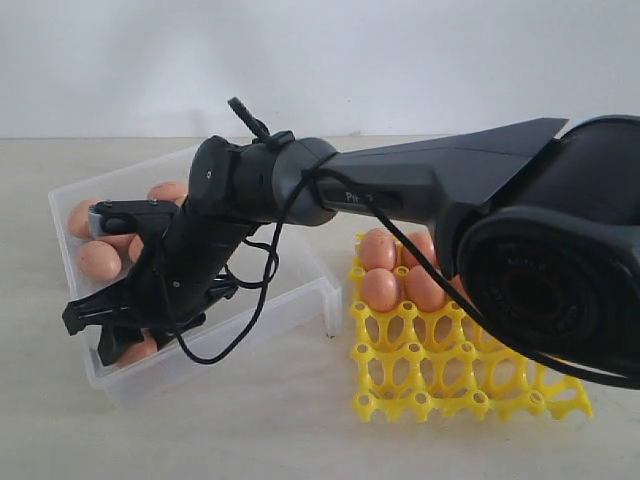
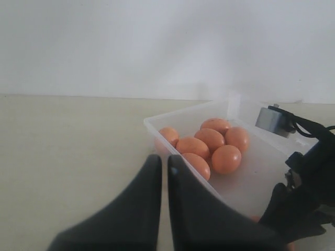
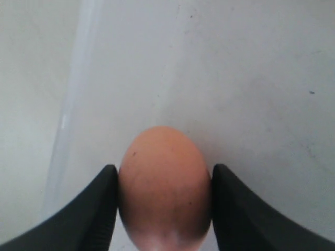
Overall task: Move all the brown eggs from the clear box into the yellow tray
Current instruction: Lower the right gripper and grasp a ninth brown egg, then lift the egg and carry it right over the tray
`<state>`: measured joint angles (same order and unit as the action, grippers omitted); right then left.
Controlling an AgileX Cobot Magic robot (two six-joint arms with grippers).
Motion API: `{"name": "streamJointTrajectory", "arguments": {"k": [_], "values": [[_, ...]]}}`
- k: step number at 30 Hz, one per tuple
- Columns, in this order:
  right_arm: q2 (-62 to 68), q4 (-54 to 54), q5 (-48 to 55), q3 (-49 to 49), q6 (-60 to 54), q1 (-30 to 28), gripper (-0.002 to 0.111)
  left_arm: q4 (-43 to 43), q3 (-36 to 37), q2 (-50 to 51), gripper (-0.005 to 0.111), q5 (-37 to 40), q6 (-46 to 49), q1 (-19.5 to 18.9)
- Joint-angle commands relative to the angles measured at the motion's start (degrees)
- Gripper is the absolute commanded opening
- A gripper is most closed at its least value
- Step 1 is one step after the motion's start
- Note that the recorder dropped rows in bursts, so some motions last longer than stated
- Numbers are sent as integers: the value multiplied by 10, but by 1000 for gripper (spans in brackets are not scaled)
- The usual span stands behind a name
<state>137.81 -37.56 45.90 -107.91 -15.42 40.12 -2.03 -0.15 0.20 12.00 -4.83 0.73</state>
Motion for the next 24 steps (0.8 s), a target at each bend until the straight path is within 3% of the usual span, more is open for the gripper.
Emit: {"name": "streamJointTrajectory", "arguments": {"k": [1,7,10,14,18,24], "values": [[-14,21,-10,4,25,1,0,-1,1,-2,4,0,-1,-1],[-67,75,-58,11,92,16,0,-1,1,-2,4,0,-1,-1],[-117,168,-161,63,162,41,0,-1,1,-2,4,0,-1,-1],[-208,264,-328,194,226,82,0,-1,1,-2,4,0,-1,-1],[-303,266,-515,355,228,96,0,-1,1,-2,4,0,-1,-1],[-440,190,-686,615,216,33,0,-1,1,-2,4,-1,-1,-1]]}}
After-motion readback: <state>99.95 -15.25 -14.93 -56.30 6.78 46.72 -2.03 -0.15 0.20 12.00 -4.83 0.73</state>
